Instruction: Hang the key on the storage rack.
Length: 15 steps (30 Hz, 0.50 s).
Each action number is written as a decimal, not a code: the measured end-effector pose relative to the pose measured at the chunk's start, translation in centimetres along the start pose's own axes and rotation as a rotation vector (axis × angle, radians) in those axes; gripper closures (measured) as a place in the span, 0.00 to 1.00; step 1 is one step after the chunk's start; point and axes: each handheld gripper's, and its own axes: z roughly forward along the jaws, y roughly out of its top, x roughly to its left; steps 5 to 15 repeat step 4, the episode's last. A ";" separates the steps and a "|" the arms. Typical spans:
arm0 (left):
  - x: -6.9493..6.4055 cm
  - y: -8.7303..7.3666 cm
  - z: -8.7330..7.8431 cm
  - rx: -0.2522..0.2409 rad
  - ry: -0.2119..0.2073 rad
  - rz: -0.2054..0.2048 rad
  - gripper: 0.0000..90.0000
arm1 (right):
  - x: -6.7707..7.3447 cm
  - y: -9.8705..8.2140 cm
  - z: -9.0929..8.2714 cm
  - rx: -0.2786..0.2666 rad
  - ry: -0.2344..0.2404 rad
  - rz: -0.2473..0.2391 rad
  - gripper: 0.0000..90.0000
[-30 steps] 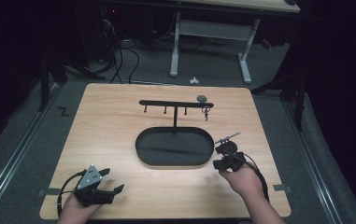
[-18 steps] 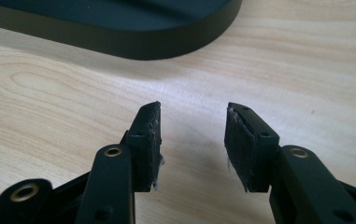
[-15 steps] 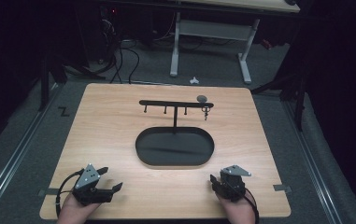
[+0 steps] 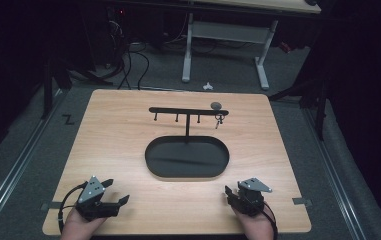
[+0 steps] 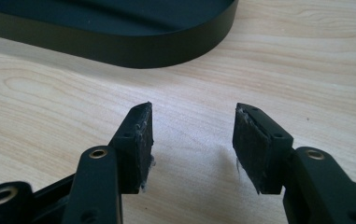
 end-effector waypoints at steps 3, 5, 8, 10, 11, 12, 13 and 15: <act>-0.1 -0.1 -0.2 0.004 0.003 0.013 0.20 | -0.1 0.2 0.0 -0.008 -0.014 0.005 0.54; -0.1 -0.1 -0.2 0.003 0.002 0.015 0.20 | -0.2 0.3 0.0 -0.006 -0.017 0.016 0.54; -0.1 -0.1 -0.2 0.003 0.002 0.015 0.20 | -0.2 0.3 0.0 -0.006 -0.017 0.016 0.54; -0.1 -0.1 -0.2 0.003 0.002 0.015 0.20 | -0.2 0.3 0.0 -0.006 -0.017 0.016 0.54; -0.1 -0.1 -0.2 0.003 0.002 0.015 0.20 | -0.2 0.3 0.0 -0.006 -0.017 0.016 0.54; -0.1 -0.1 -0.2 0.003 0.002 0.015 0.20 | -0.2 0.3 0.0 -0.006 -0.017 0.016 0.54; -0.1 -0.1 -0.2 0.003 0.002 0.015 0.20 | -0.2 0.3 0.0 -0.006 -0.017 0.016 0.54; -0.1 -0.1 -0.2 0.003 0.002 0.015 0.20 | -0.2 0.3 0.0 -0.006 -0.017 0.016 0.54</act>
